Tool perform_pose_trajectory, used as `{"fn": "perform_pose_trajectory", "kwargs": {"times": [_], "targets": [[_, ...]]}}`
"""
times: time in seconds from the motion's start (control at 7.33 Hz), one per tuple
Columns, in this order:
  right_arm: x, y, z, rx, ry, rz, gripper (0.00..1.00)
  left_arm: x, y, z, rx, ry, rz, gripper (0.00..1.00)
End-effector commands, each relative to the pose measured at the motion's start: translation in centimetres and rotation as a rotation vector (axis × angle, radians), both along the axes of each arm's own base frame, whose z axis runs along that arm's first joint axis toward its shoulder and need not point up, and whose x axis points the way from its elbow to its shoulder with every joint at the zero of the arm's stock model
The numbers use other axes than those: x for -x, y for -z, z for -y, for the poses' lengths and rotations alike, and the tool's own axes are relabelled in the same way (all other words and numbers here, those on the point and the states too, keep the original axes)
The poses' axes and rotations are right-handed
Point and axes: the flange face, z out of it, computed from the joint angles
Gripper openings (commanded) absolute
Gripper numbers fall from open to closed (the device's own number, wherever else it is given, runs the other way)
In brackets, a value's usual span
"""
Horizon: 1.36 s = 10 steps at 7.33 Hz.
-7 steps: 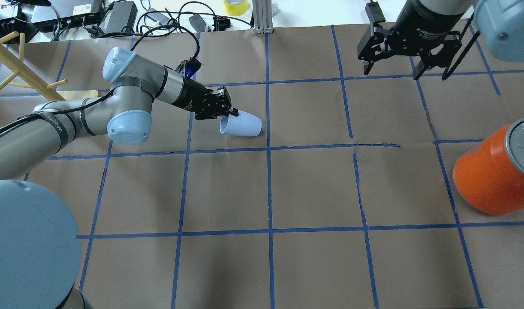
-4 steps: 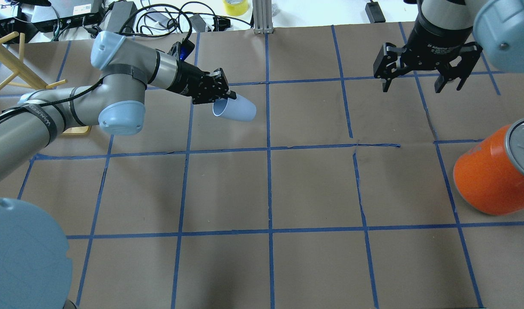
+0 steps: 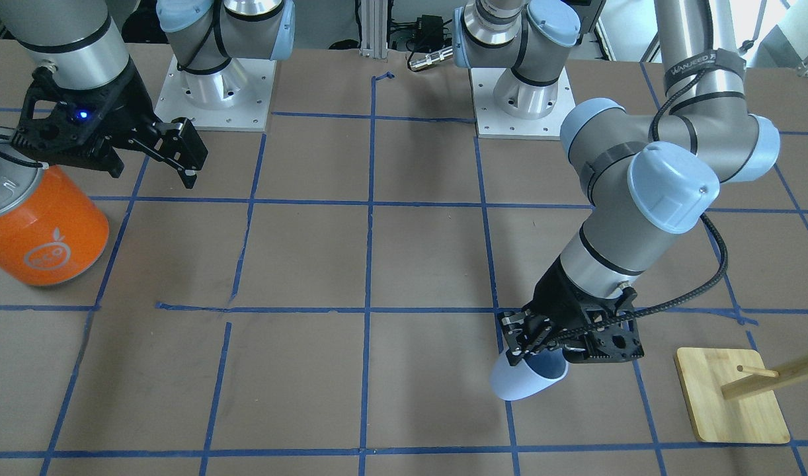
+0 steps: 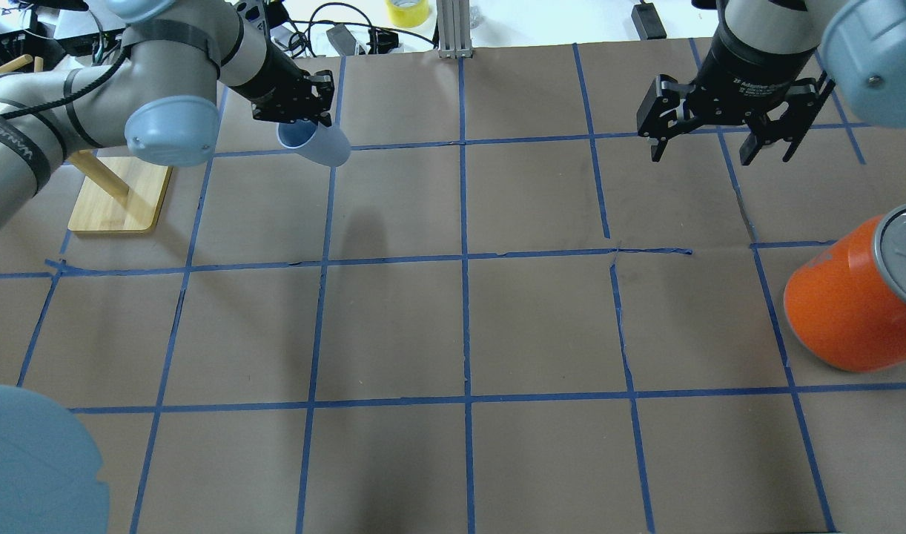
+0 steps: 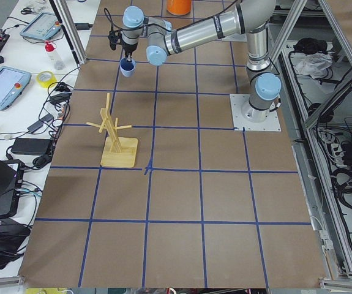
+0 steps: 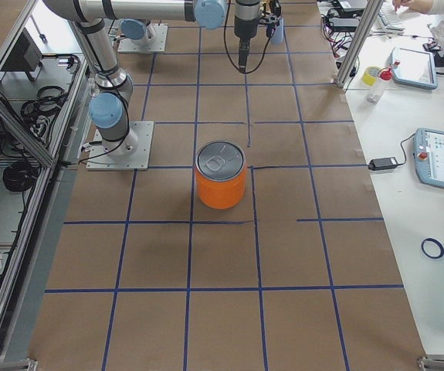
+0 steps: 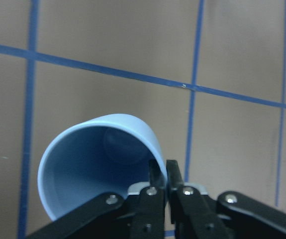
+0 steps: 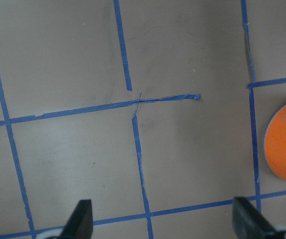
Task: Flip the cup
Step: 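Lift the white cup with the left gripper and rotate it upright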
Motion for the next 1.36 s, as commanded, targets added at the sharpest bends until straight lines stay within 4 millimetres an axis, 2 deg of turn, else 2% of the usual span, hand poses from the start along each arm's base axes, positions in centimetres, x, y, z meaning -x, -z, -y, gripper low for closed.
{"fn": "perform_pose_trajectory", "kwargs": {"times": [0.0, 0.41, 0.82, 0.95, 1.09, 1.23], "targets": [[0.0, 0.1, -0.2, -0.004, 0.000, -0.002, 1.00, -2.9, 2.1, 0.6, -0.063, 0.166, 0.249, 0.00], [0.9, 0.2, -0.2, -0.011, 0.004, -0.083, 1.00, -7.9, 6.4, 1.3, -0.145, 0.150, 0.271, 0.00], [0.9, 0.5, -0.1, -0.019, 0.002, -0.082, 1.00, -7.8, 7.6, 1.1, -0.165, 0.126, 0.250, 0.00], [0.8, 1.1, -0.2, -0.029, 0.000, -0.082, 1.00, -7.8, 8.1, 0.9, -0.177, 0.127, 0.246, 0.99], [0.9, 1.4, -0.3, -0.037, 0.001, -0.082, 1.00, -7.8, 8.1, 0.9, -0.175, 0.129, 0.247, 1.00], [0.9, 1.4, -0.3, -0.037, 0.001, -0.082, 1.00, -7.8, 5.7, 0.8, -0.147, 0.127, 0.259, 1.00]]}}
